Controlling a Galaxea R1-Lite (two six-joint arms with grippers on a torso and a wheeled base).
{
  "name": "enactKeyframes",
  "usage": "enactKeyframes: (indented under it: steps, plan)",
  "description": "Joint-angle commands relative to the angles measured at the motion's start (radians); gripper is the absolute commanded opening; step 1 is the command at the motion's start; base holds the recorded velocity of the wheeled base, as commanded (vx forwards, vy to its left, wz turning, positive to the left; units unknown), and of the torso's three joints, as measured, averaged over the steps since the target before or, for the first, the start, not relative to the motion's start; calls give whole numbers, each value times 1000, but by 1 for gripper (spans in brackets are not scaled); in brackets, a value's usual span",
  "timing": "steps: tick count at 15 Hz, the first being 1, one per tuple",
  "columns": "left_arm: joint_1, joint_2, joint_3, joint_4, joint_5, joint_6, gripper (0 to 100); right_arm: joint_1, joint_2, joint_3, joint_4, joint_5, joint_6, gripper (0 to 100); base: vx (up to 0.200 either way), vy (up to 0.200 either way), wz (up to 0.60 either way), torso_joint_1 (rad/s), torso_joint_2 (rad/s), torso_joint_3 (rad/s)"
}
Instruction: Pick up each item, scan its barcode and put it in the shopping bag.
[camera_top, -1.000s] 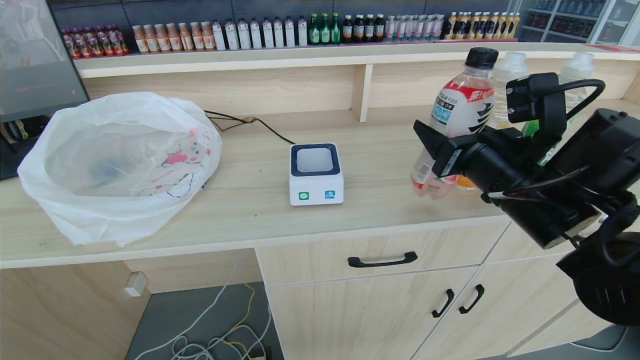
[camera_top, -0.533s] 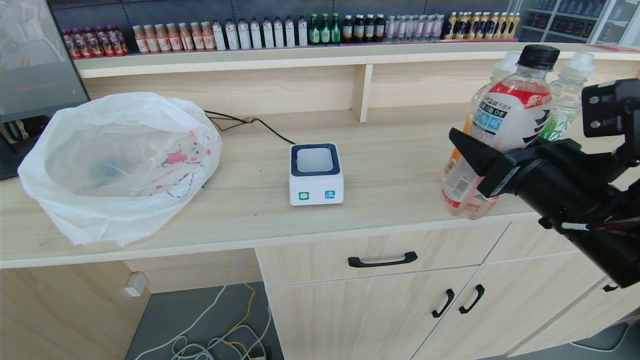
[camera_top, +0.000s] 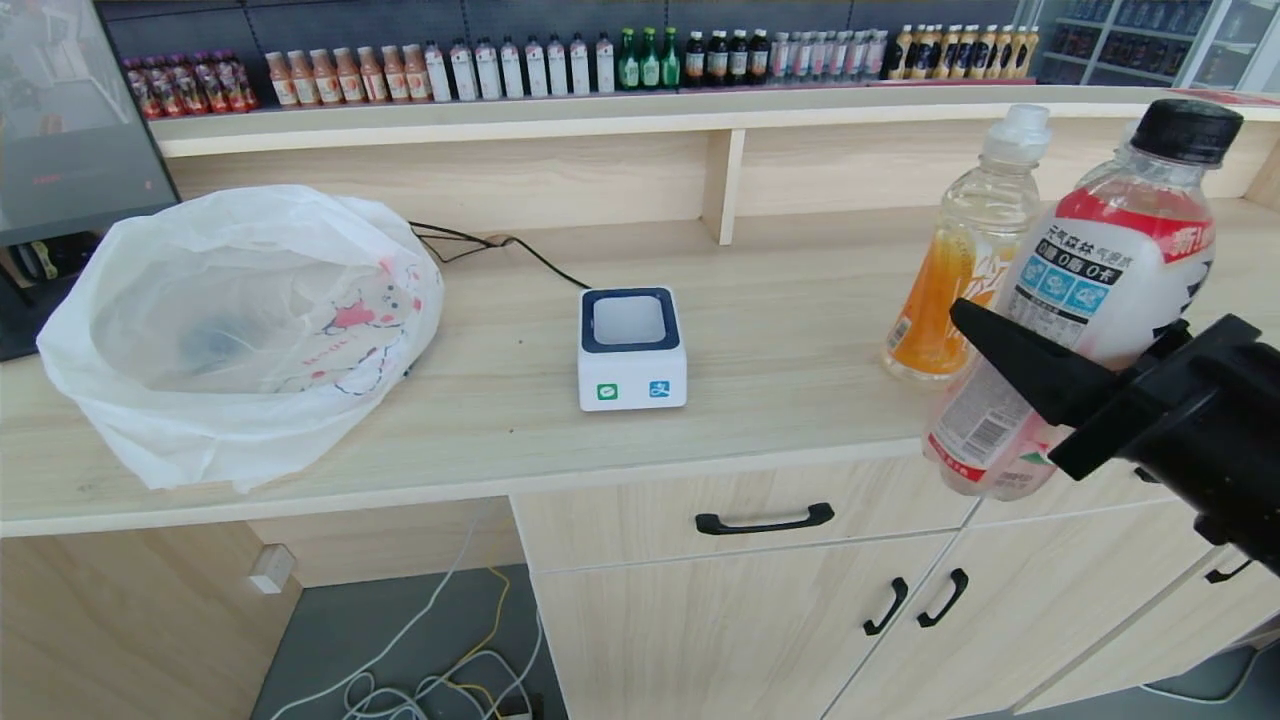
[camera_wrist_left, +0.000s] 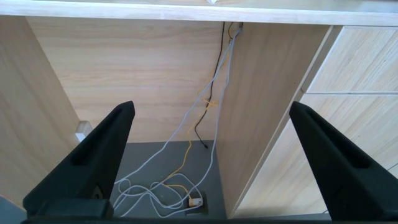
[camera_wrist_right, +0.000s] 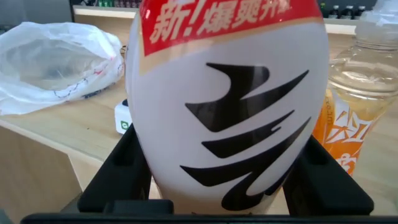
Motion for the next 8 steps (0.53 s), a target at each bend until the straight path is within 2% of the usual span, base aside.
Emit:
enactKeyframes:
  steps: [1, 6, 8]
  plan:
    - [-1, 0, 0, 0, 0, 0, 100, 3, -12, 7, 1, 29, 4, 0, 0, 0, 0, 0, 0, 0]
    - [-1, 0, 0, 0, 0, 0, 100, 4, 8, 50, -5, 229, 72, 0, 0, 0, 0, 0, 0, 0]
    - [-1, 0, 0, 0, 0, 0, 100, 40, 32, 27, -21, 272, 111, 0, 0, 0, 0, 0, 0, 0]
